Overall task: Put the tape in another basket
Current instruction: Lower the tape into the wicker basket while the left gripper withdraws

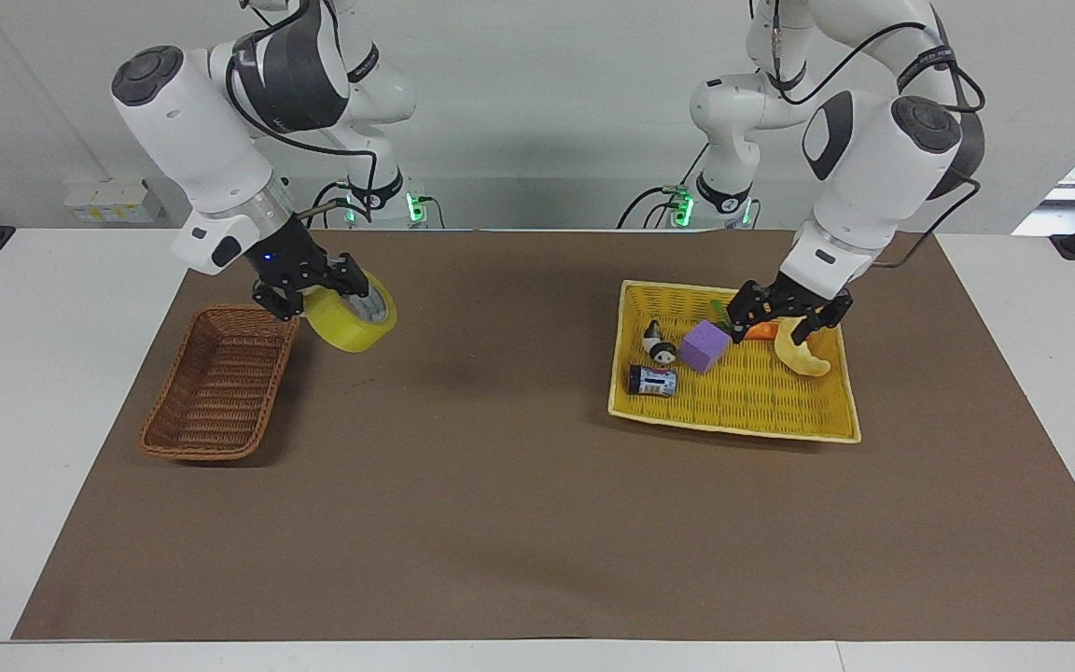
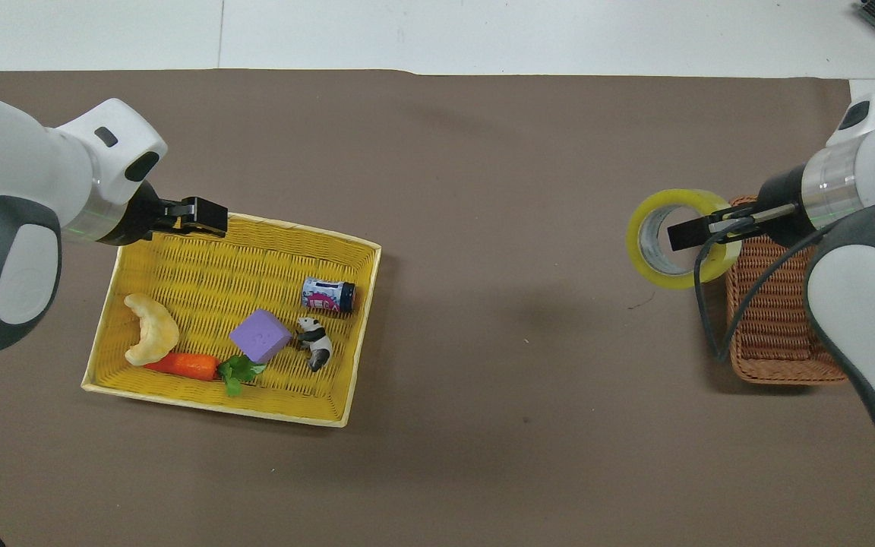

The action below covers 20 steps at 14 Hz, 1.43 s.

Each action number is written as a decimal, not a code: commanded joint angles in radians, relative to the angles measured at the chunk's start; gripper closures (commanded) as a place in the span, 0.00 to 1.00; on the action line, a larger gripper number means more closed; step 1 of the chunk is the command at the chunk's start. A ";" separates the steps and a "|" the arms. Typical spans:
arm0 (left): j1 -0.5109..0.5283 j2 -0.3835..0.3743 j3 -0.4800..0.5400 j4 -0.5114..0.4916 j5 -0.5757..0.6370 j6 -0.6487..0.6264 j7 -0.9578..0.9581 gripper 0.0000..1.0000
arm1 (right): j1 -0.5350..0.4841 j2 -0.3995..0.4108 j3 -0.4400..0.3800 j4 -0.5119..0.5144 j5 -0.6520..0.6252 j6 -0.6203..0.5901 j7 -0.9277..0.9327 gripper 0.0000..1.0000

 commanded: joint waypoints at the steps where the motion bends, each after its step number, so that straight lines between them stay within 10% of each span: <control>1: 0.084 -0.043 -0.012 0.011 0.049 -0.083 0.165 0.00 | -0.005 -0.015 0.005 -0.013 -0.018 0.012 -0.006 1.00; 8: 0.131 -0.052 -0.010 0.201 0.127 -0.422 0.241 0.00 | -0.068 0.005 0.005 -0.082 -0.019 0.027 -0.037 1.00; 20: 0.134 -0.056 -0.009 0.192 0.115 -0.400 0.230 0.00 | -0.392 0.164 0.005 -0.145 0.002 0.214 -0.412 1.00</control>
